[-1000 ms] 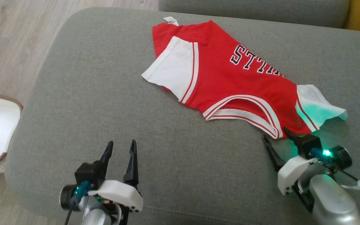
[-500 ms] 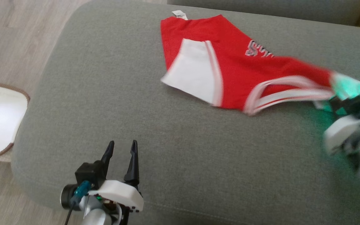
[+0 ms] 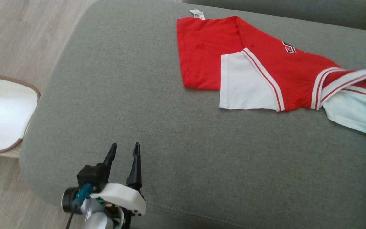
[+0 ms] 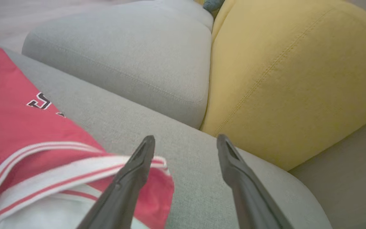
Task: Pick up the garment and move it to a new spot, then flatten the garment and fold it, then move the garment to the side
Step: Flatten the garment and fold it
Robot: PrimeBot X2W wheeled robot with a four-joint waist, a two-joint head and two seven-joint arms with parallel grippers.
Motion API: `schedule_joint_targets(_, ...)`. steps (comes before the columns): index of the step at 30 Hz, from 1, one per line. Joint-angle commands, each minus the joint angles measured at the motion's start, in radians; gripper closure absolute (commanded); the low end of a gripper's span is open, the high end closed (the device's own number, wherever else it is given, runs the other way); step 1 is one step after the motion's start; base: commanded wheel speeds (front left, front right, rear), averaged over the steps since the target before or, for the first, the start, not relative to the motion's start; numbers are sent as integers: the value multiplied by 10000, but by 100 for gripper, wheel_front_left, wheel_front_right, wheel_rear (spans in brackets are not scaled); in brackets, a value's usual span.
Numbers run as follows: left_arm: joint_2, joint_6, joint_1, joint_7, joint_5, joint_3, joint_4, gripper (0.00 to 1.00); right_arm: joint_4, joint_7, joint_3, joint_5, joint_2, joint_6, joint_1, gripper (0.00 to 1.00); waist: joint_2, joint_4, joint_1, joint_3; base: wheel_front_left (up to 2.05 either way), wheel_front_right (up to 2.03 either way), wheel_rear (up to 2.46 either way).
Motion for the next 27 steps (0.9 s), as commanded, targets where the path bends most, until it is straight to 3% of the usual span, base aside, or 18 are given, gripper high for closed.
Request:
schedule_joint_targets(1, 74, 15, -274, -55, 57, 290, -251, 0, -346, -170, 46, -112, 15, 65, -265, 0, 0, -31, 0, -34, 0, 0, 0)
schedule_joint_targets(4, 74, 13, -247, -55, 70, 315, -262, 0, -747, -507, -259, -235, 773, 65, -22, 0, 0, -102, 0, -101, 0, 0, 0)
schedule_joint_targets(7, 74, 21, -251, -55, 58, 324, -296, 0, -1164, -641, 75, -25, 1731, 65, 276, 0, 0, -187, 0, -91, 0, 0, 0)
schedule_joint_targets(15, 74, 0, -444, -55, 0, 119, -359, 0, -1996, -678, 2627, 1723, 3334, 65, 1143, 0, 0, 3, 0, 129, 0, 0, 0)
schedule_joint_targets(22, 74, 40, -457, -55, -67, 15, -382, 0, -1869, -645, 5475, 3763, 3694, 65, 1555, 0, 0, 441, 0, 286, 0, 0, 0)
schedule_joint_targets(27, 74, 92, -506, -55, -146, -118, -432, 0, -1535, -532, 6657, 4696, 3509, 65, 1393, 0, 0, 713, 0, 429, 0, 0, 0)
